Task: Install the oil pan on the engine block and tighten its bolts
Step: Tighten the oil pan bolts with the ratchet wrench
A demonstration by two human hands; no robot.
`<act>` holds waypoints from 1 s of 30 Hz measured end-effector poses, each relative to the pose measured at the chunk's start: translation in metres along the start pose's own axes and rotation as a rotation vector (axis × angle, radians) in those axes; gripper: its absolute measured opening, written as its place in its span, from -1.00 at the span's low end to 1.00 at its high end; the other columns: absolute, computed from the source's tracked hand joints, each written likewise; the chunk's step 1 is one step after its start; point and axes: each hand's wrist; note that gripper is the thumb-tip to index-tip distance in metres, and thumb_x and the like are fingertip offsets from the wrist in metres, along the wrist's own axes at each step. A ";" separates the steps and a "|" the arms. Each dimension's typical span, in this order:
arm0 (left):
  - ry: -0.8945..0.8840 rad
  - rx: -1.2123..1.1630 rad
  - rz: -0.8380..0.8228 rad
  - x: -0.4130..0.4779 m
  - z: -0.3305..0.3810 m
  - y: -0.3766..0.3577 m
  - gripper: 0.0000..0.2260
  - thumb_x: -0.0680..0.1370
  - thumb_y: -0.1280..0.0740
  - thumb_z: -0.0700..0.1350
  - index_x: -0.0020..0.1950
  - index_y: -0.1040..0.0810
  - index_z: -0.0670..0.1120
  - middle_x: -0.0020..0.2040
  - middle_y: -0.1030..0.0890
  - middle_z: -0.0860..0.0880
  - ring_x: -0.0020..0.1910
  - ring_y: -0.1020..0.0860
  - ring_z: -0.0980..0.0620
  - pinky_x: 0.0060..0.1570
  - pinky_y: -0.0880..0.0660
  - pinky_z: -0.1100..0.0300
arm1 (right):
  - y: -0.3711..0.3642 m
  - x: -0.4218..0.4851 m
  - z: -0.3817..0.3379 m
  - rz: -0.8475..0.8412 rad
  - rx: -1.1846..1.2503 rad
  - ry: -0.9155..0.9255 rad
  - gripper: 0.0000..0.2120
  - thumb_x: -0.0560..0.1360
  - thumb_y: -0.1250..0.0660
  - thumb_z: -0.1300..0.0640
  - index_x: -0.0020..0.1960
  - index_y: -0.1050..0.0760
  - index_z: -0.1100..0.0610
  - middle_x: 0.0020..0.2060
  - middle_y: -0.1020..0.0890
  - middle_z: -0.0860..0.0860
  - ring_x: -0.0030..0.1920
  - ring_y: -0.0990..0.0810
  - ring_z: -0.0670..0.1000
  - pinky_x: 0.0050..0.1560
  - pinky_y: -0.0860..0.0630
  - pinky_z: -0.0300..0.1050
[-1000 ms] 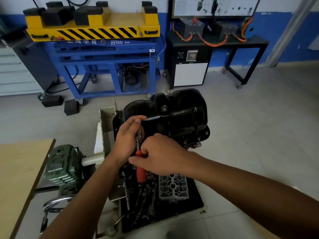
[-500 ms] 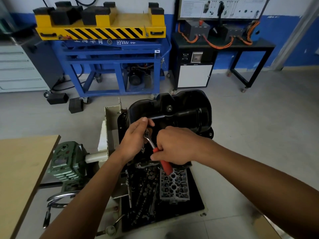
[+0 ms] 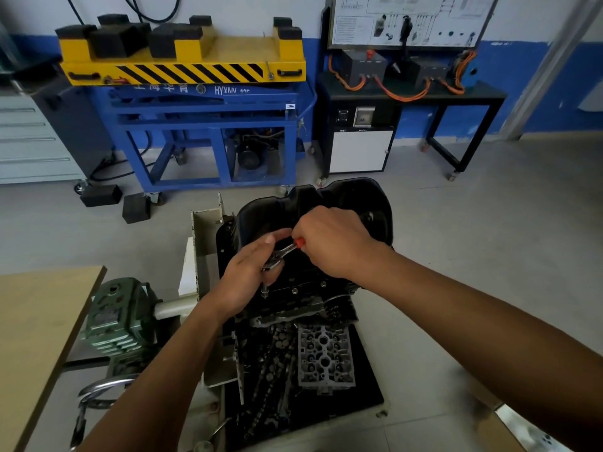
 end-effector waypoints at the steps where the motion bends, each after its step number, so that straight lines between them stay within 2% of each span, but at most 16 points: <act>1: 0.013 -0.029 -0.021 0.000 0.000 0.002 -0.56 0.67 -0.07 0.13 0.46 -0.45 0.00 -0.45 -0.25 0.00 -0.43 -0.20 0.01 -0.33 -0.26 0.20 | -0.001 0.000 0.000 0.010 0.006 0.009 -0.86 0.55 -0.29 0.21 -0.17 -0.46 0.05 -0.23 -0.51 0.01 -0.23 -0.53 0.09 -0.32 -0.38 -0.08; 4: 0.017 -0.090 -0.046 0.000 0.000 0.006 -0.53 0.66 -0.06 0.13 0.44 -0.48 -0.07 -0.47 -0.26 0.04 -0.45 -0.21 0.04 -0.35 -0.26 0.20 | -0.005 -0.003 0.001 0.024 0.040 0.035 -0.88 0.59 -0.28 0.11 -0.12 -0.51 0.08 -0.18 -0.55 0.02 -0.19 -0.56 0.09 -0.28 -0.46 -0.05; 7: -0.011 -0.085 0.100 -0.001 0.003 0.002 -0.61 0.61 -0.18 0.16 0.27 -0.62 0.01 -0.42 -0.38 0.00 -0.41 -0.33 0.05 -0.31 -0.33 0.21 | -0.005 -0.008 0.000 0.009 0.143 0.029 -0.73 0.57 -0.32 -0.05 -0.24 -0.41 0.04 -0.35 -0.47 -0.04 -0.30 -0.53 0.05 -0.31 -0.43 -0.09; 10: -0.025 -0.082 0.250 0.001 0.006 -0.008 -0.81 0.61 -0.29 0.01 0.14 -0.64 0.01 -0.15 -0.50 -0.16 -0.14 -0.46 -0.10 -0.08 -0.42 -0.01 | -0.007 -0.013 -0.011 -0.042 0.267 0.042 -0.53 0.50 -0.38 -0.18 -0.45 -0.34 0.03 -0.57 -0.41 -0.08 -0.49 -0.43 -0.10 -0.40 -0.34 -0.15; 11: -0.030 -0.073 0.273 0.002 0.007 -0.010 -0.85 0.65 -0.28 -0.08 0.14 -0.62 -0.01 -0.12 -0.50 -0.18 -0.12 -0.44 -0.13 -0.06 -0.39 -0.04 | -0.009 -0.015 -0.018 -0.064 0.326 0.054 -0.49 0.50 -0.38 -0.18 -0.50 -0.33 0.03 -0.62 -0.41 -0.06 -0.52 -0.44 -0.10 -0.42 -0.29 -0.18; 14: -0.044 -0.047 0.275 0.003 0.008 -0.012 -0.84 0.67 -0.24 -0.20 0.15 -0.59 -0.07 -0.17 -0.48 -0.23 -0.16 -0.39 -0.16 -0.14 -0.31 -0.05 | -0.021 -0.020 -0.037 -0.090 0.447 0.073 -0.47 0.55 -0.33 -0.10 -0.54 -0.33 0.02 -0.65 -0.44 -0.19 -0.42 -0.46 -0.36 -0.46 -0.19 -0.21; 17: -0.060 -0.016 0.233 0.001 0.010 -0.005 -0.82 0.68 -0.20 -0.21 0.14 -0.61 -0.12 -0.19 -0.48 -0.25 -0.19 -0.39 -0.17 -0.19 -0.30 -0.03 | -0.024 -0.019 -0.041 -0.099 0.530 0.082 -0.48 0.58 -0.32 -0.06 -0.53 -0.33 0.02 -0.62 -0.44 -0.29 -0.44 -0.47 -0.33 -0.45 -0.19 -0.22; 21: -0.033 -0.050 0.245 0.001 0.009 -0.002 -0.76 0.71 -0.14 -0.17 0.14 -0.61 -0.09 -0.22 -0.43 -0.20 -0.22 -0.34 -0.14 -0.25 -0.30 0.07 | -0.016 -0.014 -0.029 -0.145 0.527 0.069 -0.47 0.52 -0.40 -0.13 -0.53 -0.35 0.03 -0.66 -0.42 -0.22 -0.51 -0.47 -0.25 -0.46 -0.19 -0.26; 25: 0.021 -0.107 0.161 0.002 0.007 -0.005 -0.75 0.65 -0.18 -0.09 0.19 -0.64 -0.03 -0.09 -0.52 -0.26 -0.12 -0.44 -0.17 -0.07 -0.37 -0.05 | -0.007 -0.008 -0.016 -0.282 0.411 0.029 -0.54 0.44 -0.47 -0.18 -0.48 -0.45 0.05 -0.65 -0.44 -0.15 -0.52 -0.47 -0.21 -0.41 -0.34 -0.18; 26: 0.039 -0.106 0.122 0.003 0.008 -0.006 -0.73 0.61 -0.20 -0.05 0.19 -0.64 -0.01 -0.10 -0.51 -0.26 -0.16 -0.44 -0.16 -0.12 -0.37 -0.03 | -0.005 -0.008 -0.013 -0.308 0.370 0.023 -0.58 0.44 -0.48 -0.16 -0.45 -0.47 0.05 -0.61 -0.45 -0.13 -0.49 -0.48 -0.17 -0.37 -0.42 -0.14; 28: 0.062 -0.082 0.063 0.003 0.008 -0.005 -0.71 0.55 -0.22 -0.01 0.18 -0.66 0.05 -0.27 -0.48 -0.19 -0.34 -0.41 -0.08 -0.31 -0.34 0.12 | -0.002 -0.008 -0.007 -0.303 0.284 0.013 -0.67 0.45 -0.48 -0.13 -0.36 -0.54 0.03 -0.48 -0.49 -0.13 -0.36 -0.50 -0.13 -0.20 -0.55 -0.07; 30: 0.075 -0.077 0.020 0.002 0.007 -0.002 -0.71 0.56 -0.21 0.00 0.16 -0.67 0.10 -0.38 -0.45 -0.06 -0.44 -0.37 0.07 -0.40 -0.30 0.22 | -0.001 -0.009 -0.001 -0.226 0.218 0.005 -0.78 0.48 -0.45 -0.09 -0.24 -0.61 0.03 -0.37 -0.53 -0.09 -0.22 -0.55 -0.04 -0.14 -0.56 -0.03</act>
Point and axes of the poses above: each hand's wrist, its own x-axis towards the middle knuckle, its own y-axis out of the back of the hand, z = x × y
